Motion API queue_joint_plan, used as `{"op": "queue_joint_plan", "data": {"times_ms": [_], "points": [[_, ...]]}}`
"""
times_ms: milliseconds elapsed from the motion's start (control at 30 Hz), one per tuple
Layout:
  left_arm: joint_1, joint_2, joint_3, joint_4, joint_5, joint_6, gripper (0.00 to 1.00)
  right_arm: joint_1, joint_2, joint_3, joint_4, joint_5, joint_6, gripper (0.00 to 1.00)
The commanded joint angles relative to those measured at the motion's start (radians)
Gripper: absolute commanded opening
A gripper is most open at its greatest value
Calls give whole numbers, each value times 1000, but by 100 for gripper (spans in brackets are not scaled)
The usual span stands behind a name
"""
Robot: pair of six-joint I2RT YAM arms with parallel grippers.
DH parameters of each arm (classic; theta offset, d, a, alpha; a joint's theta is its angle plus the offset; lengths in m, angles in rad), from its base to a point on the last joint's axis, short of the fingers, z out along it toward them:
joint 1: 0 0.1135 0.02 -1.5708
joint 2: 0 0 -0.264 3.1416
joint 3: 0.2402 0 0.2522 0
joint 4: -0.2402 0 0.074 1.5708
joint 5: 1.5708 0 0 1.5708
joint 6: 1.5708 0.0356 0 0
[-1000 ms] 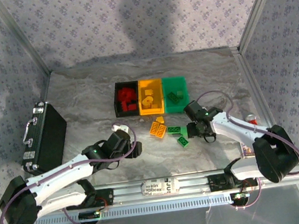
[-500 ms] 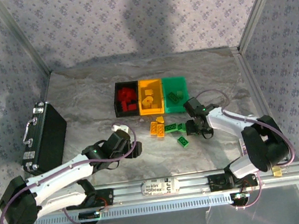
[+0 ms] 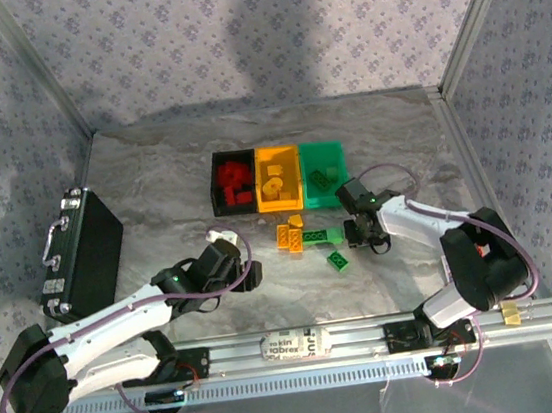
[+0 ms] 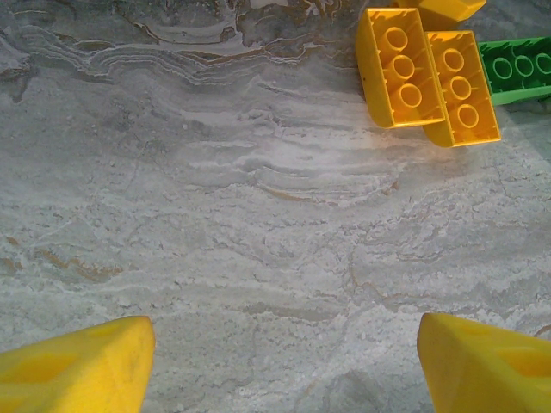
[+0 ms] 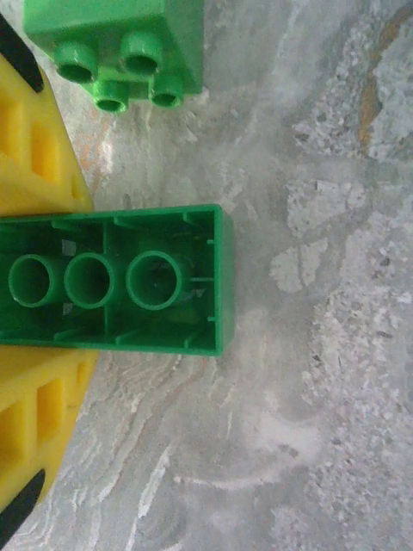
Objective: Sort the legos into containers by color
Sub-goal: Pick up the lego from the middle-right of the table, then place the lego in the container.
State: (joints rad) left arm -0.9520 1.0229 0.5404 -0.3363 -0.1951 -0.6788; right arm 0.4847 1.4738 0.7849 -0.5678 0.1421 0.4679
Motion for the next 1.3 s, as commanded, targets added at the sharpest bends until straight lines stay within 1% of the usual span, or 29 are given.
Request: {"op": "queue_joint_plan", "data": {"times_ms": [0, 200, 367, 500, 567, 633, 733, 767, 833, 867, 933, 1067, 1133, 1233, 1267], "points": [[-10, -11, 12, 19, -3, 4, 80, 17, -51, -14, -28, 13, 30, 32], [-9, -4, 22, 17, -6, 12, 80, 26, -161, 18, -101, 43, 39, 32], [-9, 2, 23, 21, -3, 10, 80, 26, -180, 116, -138, 49, 4, 32], [-10, -1, 27, 12, -2, 9, 80, 21, -112, 249, -162, 49, -42, 32], [-11, -7, 26, 8, -3, 10, 80, 11, -51, 333, -172, 43, -71, 32], [-10, -19, 27, 0, -5, 5, 80, 1, 31, 461, -202, 38, -104, 32], [-11, -40, 24, -15, -10, 2, 80, -12, 145, 606, -234, 36, -137, 33], [-10, -48, 23, -20, -12, 1, 80, -16, 174, 640, -240, 34, -142, 37], [-10, -68, 20, -35, -15, -1, 80, -25, 229, 701, -257, 45, -147, 60], [-10, -78, 17, -41, -16, -2, 80, -25, 240, 719, -262, 45, -150, 67], [-10, -102, 9, -56, -22, -4, 80, -11, 228, 717, -251, 45, -149, 71], [-10, -141, -13, -61, -32, -11, 80, 35, 145, 625, -182, 28, -191, 72], [-10, -149, -19, -59, -31, -11, 80, 51, 107, 566, -154, 0, -245, 72], [-10, -144, -20, -59, -31, -8, 80, 66, 70, 485, -119, -89, -355, 70], [-10, -144, -20, -59, -32, -7, 80, 73, 62, 466, -112, -90, -383, 70]]}}
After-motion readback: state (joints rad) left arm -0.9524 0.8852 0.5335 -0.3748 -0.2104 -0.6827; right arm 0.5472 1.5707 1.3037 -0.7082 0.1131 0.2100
